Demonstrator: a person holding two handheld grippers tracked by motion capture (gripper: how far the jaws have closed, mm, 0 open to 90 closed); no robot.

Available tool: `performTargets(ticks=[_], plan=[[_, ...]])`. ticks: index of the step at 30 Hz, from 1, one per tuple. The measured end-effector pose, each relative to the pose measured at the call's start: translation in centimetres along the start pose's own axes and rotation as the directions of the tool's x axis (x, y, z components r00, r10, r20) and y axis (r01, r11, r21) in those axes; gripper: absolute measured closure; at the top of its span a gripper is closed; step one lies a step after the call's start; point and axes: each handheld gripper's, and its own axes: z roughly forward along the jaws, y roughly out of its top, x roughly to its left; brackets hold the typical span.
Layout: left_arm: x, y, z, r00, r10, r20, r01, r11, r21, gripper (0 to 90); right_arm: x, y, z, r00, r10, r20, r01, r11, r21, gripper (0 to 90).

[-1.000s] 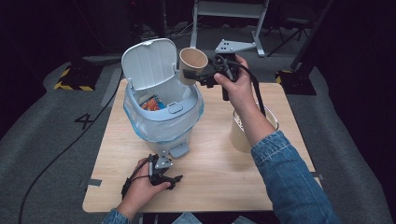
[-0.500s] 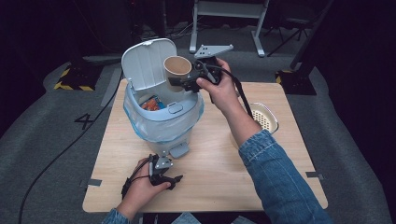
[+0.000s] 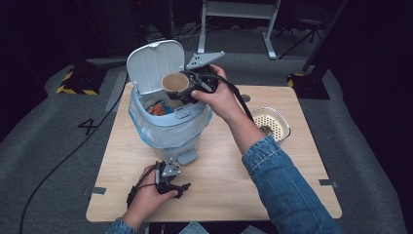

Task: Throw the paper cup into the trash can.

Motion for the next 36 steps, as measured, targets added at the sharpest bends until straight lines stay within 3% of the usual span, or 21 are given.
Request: performTargets(ticks=[3, 4, 6, 10, 15, 16, 19, 24, 36], plan=[[0.0, 0.0, 0.0, 1.0000, 0.001, 0.001, -0.001, 1.0000, 0.000, 23.3, 0.2, 0.1, 0.1, 0.9996, 0.028, 0.009, -0.027, 0.999, -0.035, 18.6], [0.0, 0.0, 0.0, 1.0000, 0.002, 0.002, -0.002, 1.0000, 0.000, 23.3, 0.3, 0.3, -0.1, 0.9996, 0.023, 0.019, -0.022, 0.999, -0.050, 12.7], [0.0, 0.0, 0.0, 1.0000, 0.001, 0.002, -0.001, 1.0000, 0.003, 23.3, 0.4, 0.5, -0.6, 0.9997, 0.008, 0.021, -0.007, 0.998, -0.058, 17.2], [0.0, 0.0, 0.0, 1.0000, 0.001, 0.002, -0.001, 1.0000, 0.000, 23.3, 0.3, 0.7, -1.5, 0.9997, -0.009, 0.025, 0.010, 0.998, -0.060, 16.8], [0.0, 0.0, 0.0, 1.0000, 0.001, 0.003, -0.001, 1.0000, 0.002, 23.5, -0.1, 1.1, -4.0, 0.9985, 0.013, 0.053, -0.009, 0.997, -0.078, 16.4], [0.0, 0.0, 0.0, 1.0000, 0.001, 0.003, -0.001, 1.0000, 0.002, 23.6, -0.4, 1.1, -5.2, 0.9984, 0.020, 0.054, -0.015, 0.997, -0.082, 16.1], [0.0, -0.1, -0.1, 0.9999, 0.010, 0.007, -0.010, 0.9999, 0.001, 24.1, -0.6, 1.0, -6.4, 0.9982, 0.009, 0.059, -0.004, 0.997, -0.083, 15.9], [0.3, -0.5, -0.5, 0.9999, 0.012, 0.006, -0.012, 0.9999, -0.004, 25.4, -1.2, 0.5, -10.2, 0.9953, 0.010, 0.096, -0.001, 0.995, -0.096, 17.0], [1.0, -1.3, -1.4, 0.9999, -0.009, -0.014, 0.009, 1.0000, 0.001, 26.1, -2.3, -1.7, -16.1, 0.9869, 0.010, 0.161, -0.003, 0.999, -0.041, 19.6]])
